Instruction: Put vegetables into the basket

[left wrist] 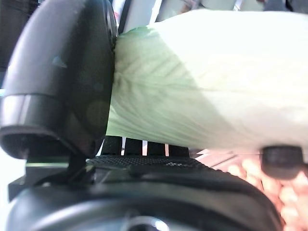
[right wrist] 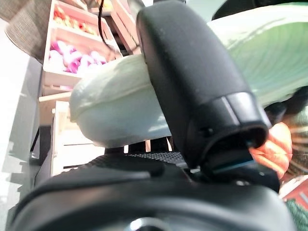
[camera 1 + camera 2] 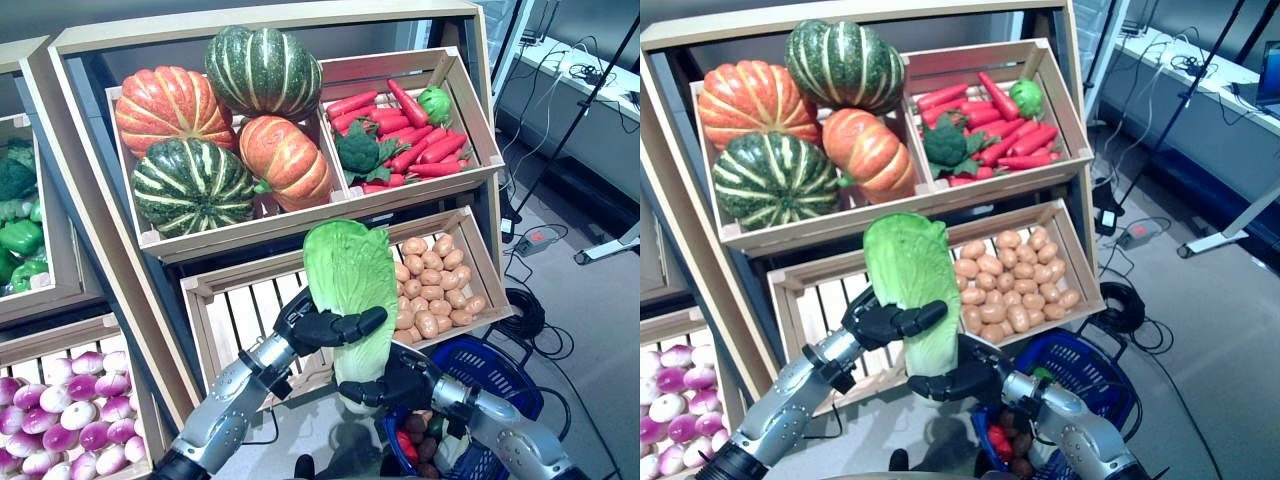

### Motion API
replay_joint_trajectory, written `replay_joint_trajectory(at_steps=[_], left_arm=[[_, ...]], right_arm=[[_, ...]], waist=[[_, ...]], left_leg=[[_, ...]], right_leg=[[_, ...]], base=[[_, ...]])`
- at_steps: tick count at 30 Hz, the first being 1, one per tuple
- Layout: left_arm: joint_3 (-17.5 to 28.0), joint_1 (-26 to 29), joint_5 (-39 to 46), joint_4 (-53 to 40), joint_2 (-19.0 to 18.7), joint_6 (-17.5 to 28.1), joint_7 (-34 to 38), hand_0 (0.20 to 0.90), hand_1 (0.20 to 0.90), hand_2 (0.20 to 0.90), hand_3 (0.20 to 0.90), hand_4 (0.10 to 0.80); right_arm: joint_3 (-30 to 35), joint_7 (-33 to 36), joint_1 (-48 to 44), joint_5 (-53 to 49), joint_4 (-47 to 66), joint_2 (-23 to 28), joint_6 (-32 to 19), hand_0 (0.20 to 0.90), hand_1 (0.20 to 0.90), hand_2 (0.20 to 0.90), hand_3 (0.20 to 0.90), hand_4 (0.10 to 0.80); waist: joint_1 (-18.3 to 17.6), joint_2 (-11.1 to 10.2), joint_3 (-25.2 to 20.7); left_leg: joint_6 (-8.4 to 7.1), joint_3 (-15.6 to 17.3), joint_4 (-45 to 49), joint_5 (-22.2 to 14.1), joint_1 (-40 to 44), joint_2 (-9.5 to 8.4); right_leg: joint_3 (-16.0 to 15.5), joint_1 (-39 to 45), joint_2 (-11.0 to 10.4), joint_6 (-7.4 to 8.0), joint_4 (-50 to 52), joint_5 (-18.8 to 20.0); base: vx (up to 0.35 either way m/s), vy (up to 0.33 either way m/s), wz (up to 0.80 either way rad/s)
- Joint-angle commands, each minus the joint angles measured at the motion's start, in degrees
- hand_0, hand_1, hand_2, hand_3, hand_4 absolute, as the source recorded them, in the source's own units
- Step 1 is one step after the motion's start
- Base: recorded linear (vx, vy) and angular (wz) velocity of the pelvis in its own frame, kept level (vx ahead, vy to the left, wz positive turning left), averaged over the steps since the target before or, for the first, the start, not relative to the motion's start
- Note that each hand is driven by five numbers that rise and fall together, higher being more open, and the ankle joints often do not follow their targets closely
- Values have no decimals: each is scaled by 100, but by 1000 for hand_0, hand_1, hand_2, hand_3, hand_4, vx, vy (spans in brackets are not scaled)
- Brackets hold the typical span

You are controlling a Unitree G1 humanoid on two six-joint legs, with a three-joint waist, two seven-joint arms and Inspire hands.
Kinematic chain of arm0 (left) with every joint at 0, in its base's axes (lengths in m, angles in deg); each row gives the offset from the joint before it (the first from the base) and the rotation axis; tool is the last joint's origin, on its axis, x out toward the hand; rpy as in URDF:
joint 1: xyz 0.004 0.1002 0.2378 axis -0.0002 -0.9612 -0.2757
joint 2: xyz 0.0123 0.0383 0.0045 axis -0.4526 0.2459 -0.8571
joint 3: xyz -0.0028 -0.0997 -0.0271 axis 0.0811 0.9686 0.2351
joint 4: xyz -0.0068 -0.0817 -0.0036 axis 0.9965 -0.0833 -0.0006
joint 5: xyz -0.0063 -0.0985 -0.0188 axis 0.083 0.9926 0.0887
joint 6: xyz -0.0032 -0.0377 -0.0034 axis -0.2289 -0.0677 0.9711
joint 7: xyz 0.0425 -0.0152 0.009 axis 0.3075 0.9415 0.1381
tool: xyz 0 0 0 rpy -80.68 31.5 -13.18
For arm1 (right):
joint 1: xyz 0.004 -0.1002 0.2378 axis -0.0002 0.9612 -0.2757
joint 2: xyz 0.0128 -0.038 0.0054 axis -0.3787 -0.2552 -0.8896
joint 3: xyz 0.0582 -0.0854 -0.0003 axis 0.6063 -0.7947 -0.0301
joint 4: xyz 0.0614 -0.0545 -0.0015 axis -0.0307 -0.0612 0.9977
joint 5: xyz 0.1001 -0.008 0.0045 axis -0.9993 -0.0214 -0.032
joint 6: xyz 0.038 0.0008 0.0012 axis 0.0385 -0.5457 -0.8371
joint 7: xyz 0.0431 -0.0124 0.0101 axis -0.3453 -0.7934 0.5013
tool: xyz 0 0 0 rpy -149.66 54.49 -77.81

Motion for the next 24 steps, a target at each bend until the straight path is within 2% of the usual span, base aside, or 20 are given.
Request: replay_joint_trajectory(at_steps=[1, 3, 7, 13, 21, 24], left_arm=[[848, 139, -924, -864, -112, 1190, 448, 900, 900, 900, 900, 800], [1132, -43, -1423, -854, -208, 1255, 826, 900, 900, 900, 900, 800], [1474, -64, -2323, -615, -449, 1345, 1567, 900, 900, 900, 900, 800], [1999, 27, -3696, -289, -964, 1245, 2919, 900, 900, 900, 900, 800], [2026, 91, -4626, -15, -1107, 919, 4078, 900, 900, 900, 900, 800], [1929, 224, -4864, 119, -1069, 1024, 4620, 900, 900, 900, 900, 800]], right_arm=[[906, 1522, 151, -378, -151, -347, -713, 300, 300, 300, 300, 400], [1187, 1945, 317, -301, -119, -419, -1042, 300, 300, 300, 300, 400], [1651, 2644, 272, -295, -194, -476, -1662, 300, 300, 300, 300, 400], [2453, 3739, -30, -313, -542, -500, -2705, 300, 300, 300, 300, 400], [2909, 4869, -102, -643, -842, -692, -3558, 300, 300, 300, 300, 400], [2943, 5115, -253, -935, -1106, -765, -3936, 300, 300, 300, 300, 400]], waist=[[61, -247, -276], [40, -220, -191], [21, -149, 88], [-36, -12, 811], [-66, 33, 1425], [-30, 78, 1671]], left_leg=[[-84, -24, 12, -307, 64, -42], [-76, -12, 12, -300, -12, -47], [-60, 20, 12, -259, -256, -59], [-42, 29, 12, -124, -737, -87], [-65, 64, 12, 2, -1060, -120], [-86, 53, 48, 45, -1195, -143]], right_leg=[[35, 175, -221, 238, 6, -75], [50, 92, -218, 222, 6, -69], [55, -168, -234, 198, 6, -10], [73, -656, -249, 152, 171, 14], [85, -981, -265, 149, 338, 16], [72, -1079, -283, 140, 408, 5]], base=[[0, 0, 0], [-25, 7, 0], [-156, 27, -2], [-184, 45, 1], [-88, 26, -4], [-89, 35, -3]])
